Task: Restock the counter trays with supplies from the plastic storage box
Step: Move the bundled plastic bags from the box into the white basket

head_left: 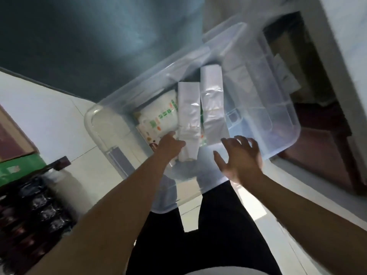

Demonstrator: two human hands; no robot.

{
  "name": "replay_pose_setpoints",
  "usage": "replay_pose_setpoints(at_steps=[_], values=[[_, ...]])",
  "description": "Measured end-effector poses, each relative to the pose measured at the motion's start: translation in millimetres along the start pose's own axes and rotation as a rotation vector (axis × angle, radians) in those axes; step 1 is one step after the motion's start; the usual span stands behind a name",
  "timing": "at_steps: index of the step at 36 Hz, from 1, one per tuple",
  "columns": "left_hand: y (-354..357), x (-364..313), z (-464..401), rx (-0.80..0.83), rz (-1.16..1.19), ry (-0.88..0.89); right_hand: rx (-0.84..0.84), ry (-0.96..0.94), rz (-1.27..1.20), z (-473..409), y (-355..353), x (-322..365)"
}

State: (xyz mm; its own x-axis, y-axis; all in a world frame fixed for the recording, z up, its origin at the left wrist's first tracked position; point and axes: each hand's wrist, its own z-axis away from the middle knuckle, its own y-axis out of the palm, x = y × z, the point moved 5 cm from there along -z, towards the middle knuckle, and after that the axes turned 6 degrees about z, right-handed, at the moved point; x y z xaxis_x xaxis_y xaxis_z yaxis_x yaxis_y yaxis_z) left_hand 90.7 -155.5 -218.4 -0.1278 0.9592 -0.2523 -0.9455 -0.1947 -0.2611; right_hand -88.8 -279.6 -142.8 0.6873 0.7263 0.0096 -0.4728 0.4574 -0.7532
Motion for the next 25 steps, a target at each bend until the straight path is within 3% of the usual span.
replay_pose_setpoints(at_steps=[10, 15, 19, 25], values=[[30.8, -7.5, -63.2, -0.166, 0.245, -0.087, -0.292, 0.023, -0.109, 4.5, -12.8, -0.7], [33.1, -1.3, -62.7, -0.222, 0.382, -0.049, -0.304, 0.035, -0.139, 5.7, -16.1, -0.4], [20.5, -5.6, -48.8, -0.176, 0.404, 0.006, -0.264, 0.065, -0.131, 6.0, -16.0, -0.6], [-10.0, -11.6, -1.9, 0.032, 0.556, 0.009, -0.159, 0.146, -0.183, -0.2, -24.9, 1.1]])
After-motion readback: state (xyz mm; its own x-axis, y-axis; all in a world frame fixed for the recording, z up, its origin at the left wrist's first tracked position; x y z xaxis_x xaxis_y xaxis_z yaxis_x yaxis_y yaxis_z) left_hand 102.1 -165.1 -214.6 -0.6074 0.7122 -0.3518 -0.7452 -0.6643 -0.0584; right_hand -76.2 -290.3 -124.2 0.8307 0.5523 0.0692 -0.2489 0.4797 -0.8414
